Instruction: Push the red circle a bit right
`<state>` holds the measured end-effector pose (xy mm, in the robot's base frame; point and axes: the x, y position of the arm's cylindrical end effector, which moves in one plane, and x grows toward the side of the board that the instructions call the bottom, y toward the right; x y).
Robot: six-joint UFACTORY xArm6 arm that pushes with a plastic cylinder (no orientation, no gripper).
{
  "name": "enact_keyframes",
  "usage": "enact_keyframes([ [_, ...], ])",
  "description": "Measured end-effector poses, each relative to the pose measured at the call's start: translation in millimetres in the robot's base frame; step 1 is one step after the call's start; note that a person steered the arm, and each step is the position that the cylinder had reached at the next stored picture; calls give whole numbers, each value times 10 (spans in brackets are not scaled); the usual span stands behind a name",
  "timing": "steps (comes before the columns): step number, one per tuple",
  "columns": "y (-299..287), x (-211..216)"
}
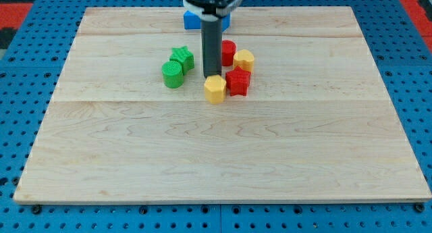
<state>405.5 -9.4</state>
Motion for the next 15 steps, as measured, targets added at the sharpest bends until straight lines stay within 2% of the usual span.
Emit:
enact_keyframes([
  [1,65,412],
  [2,-313,564],
  [3,-504,920],
  [4,-264,1047],
  [7,26,944],
  [8,127,769],
  [9,-98,594],
  [10,-402,120],
  [13,53,-705],
  [15,70,-971],
])
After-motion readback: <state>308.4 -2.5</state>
